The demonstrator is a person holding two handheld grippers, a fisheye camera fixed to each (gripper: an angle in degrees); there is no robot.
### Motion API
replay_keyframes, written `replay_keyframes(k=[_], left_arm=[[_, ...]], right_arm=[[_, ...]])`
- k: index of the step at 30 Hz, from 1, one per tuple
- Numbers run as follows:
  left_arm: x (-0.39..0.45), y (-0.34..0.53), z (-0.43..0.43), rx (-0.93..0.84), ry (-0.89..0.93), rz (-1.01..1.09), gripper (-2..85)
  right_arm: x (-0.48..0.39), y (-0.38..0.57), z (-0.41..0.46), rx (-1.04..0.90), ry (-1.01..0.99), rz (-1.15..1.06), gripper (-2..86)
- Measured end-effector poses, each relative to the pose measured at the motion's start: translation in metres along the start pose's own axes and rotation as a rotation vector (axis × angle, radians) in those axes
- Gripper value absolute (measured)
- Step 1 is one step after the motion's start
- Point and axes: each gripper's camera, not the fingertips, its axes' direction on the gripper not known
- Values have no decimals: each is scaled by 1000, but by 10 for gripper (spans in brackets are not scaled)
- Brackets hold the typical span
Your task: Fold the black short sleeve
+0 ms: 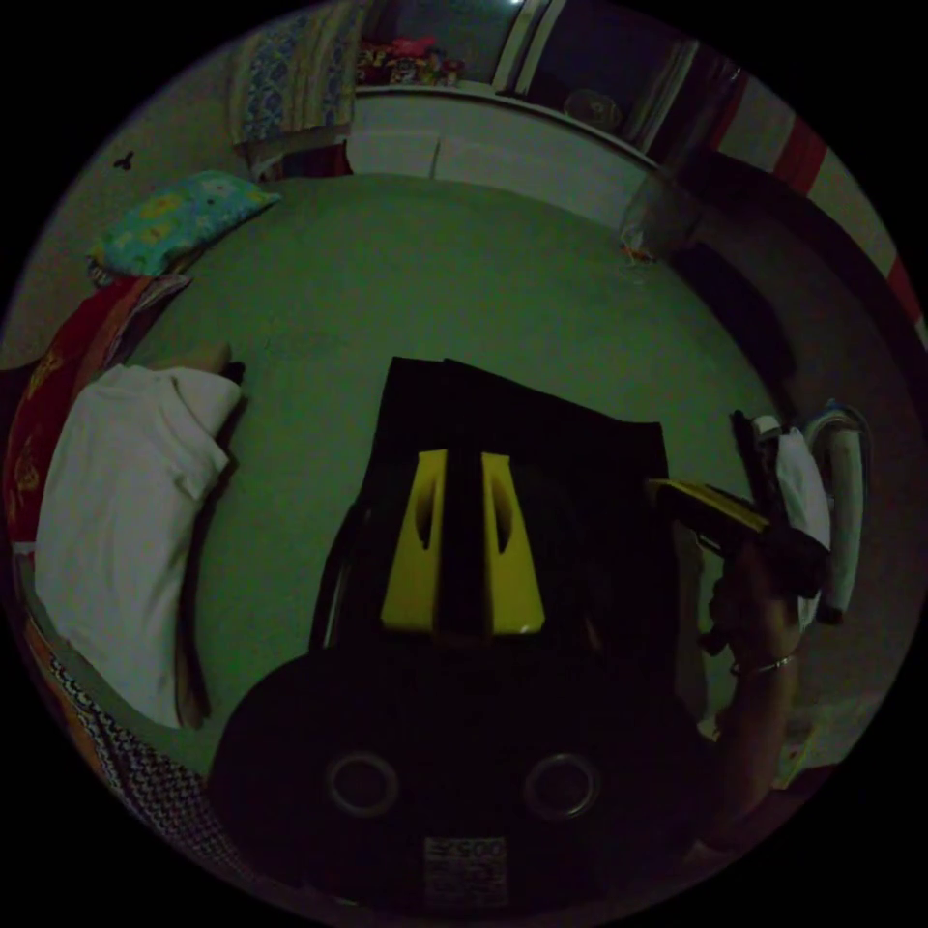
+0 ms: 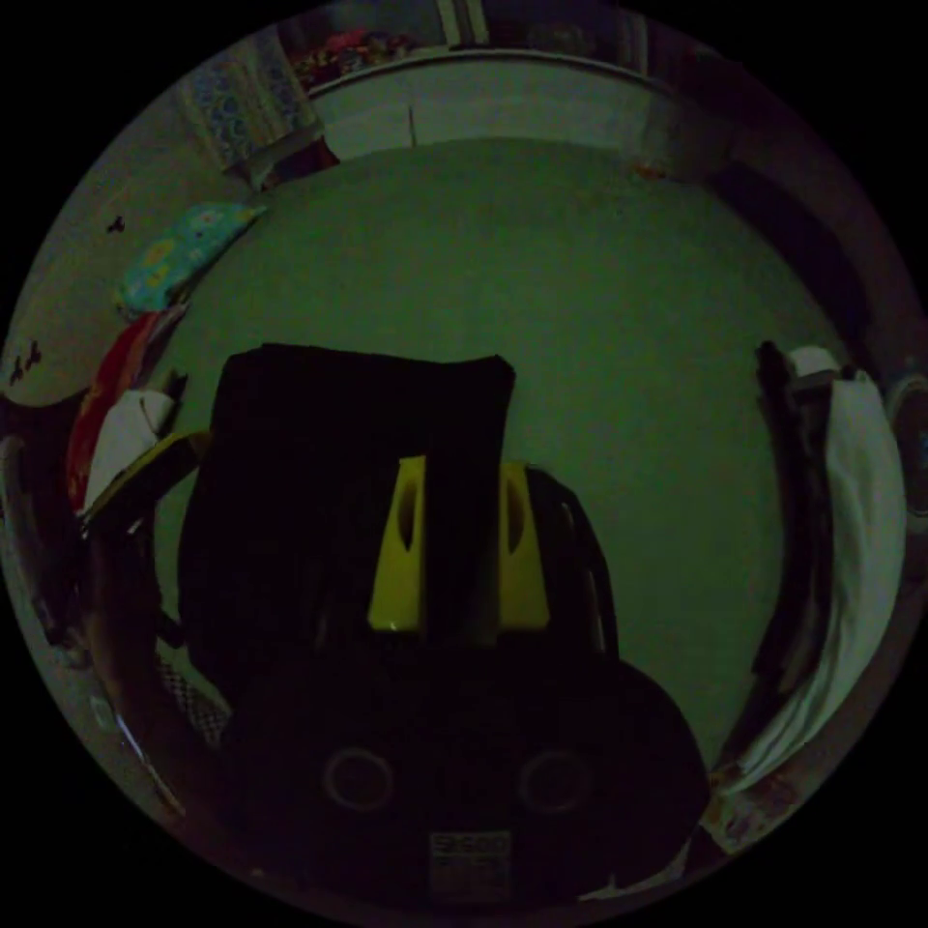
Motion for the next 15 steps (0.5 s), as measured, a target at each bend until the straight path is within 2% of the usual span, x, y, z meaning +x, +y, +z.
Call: replay_keyframes(k=[3, 7, 12, 15], left_arm=[[-2, 0, -3, 17, -1, 2, 73], [-6, 1, -3, 10, 1, -2, 68], [-9, 3, -7, 17, -11, 1, 64], [-11, 4, -10, 24, -6, 2, 63]], right_arm=[[-5, 5, 0, -8, 65, -52, 84], [-2, 18, -7, 21, 27, -70, 1], [16, 33, -23, 67, -35, -9, -10], [28, 44, -34, 133, 68, 61, -11]])
